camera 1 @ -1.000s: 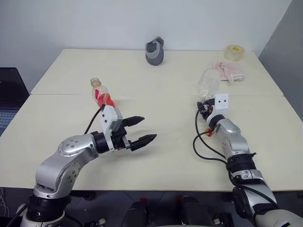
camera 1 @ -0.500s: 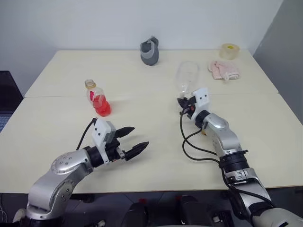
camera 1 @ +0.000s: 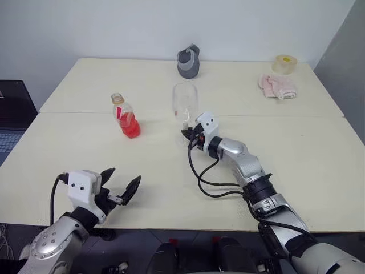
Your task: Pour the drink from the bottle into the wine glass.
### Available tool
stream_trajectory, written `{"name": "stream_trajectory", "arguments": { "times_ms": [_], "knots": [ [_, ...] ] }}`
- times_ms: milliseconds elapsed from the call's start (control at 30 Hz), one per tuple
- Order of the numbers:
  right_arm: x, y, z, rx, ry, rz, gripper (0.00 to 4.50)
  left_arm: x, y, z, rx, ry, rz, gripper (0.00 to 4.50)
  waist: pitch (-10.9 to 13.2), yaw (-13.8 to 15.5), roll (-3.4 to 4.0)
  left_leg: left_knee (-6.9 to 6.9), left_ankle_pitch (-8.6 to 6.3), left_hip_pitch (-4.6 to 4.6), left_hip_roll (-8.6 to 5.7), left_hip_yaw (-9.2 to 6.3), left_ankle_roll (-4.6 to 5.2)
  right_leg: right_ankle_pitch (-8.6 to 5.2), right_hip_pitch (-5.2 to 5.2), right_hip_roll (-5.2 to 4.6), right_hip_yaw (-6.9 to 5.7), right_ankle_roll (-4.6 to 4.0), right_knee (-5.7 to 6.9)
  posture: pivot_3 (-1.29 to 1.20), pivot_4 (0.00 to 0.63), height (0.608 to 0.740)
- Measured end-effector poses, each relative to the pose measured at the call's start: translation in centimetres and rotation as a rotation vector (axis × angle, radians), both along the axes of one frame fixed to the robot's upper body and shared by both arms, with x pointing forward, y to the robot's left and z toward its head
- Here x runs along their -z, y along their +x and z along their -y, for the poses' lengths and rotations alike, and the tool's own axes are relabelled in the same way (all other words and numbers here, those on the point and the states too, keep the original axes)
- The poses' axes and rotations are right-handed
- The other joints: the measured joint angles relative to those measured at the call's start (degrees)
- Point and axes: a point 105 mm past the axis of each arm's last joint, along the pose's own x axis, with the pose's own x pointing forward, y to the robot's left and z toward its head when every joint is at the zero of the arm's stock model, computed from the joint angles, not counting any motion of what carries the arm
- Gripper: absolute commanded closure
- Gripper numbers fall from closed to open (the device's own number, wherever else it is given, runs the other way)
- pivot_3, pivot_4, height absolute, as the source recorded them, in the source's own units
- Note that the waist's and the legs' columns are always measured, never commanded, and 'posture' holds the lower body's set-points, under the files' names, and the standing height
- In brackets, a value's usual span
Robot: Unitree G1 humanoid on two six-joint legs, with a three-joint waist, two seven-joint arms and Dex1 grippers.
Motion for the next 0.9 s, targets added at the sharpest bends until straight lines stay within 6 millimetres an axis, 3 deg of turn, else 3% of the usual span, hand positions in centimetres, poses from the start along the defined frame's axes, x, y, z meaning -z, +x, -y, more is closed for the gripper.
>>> {"name": "stream_trajectory", "arguments": {
  "times_ms": [133, 567, 733, 900],
  "knots": [
    [1.0, 0.4, 0.1, 0.009, -0.013, 0.003, 4.42, -0.3, 0.6, 0.7, 0.002, -0.012, 0.027, 0.00, 0.00, -0.18, 0.00, 0.00, 0.00, 0.03, -0.01, 0.02, -0.01, 0.01, 0.00, 0.02, 0.01, -0.01, 0.02, 0.00, 0.150, 0.740],
    [1.5, -0.5, 1.7, 0.015, 0.010, 0.058, 0.04, -1.2, 2.0, 1.7, 0.052, -0.024, 0.070, 0.00, -0.01, -0.32, -0.01, 0.00, 0.01, 0.00, 0.01, -0.05, -0.01, 0.01, 0.00, 0.02, 0.00, -0.01, 0.02, 0.00, 0.150, 0.740],
    [1.4, -2.5, 3.2, -0.018, -0.011, 0.068, 0.04, -0.9, 3.1, 1.4, 0.050, -0.030, 0.067, 0.00, -0.01, -0.05, -0.01, 0.00, 0.00, 0.00, 0.00, -0.11, 0.00, 0.01, 0.01, 0.02, -0.02, -0.01, 0.02, 0.00, 0.150, 0.740],
    [1.1, -5.5, 5.8, -0.043, -0.076, 0.065, 0.04, -0.5, 5.0, -0.3, -0.103, -0.030, 0.079, 0.00, -0.02, 0.38, -0.02, 0.01, 0.00, 0.00, -0.01, -0.18, 0.00, 0.00, 0.02, -0.02, -0.01, -0.01, -0.01, 0.00, 0.150, 0.740]
  ]
}}
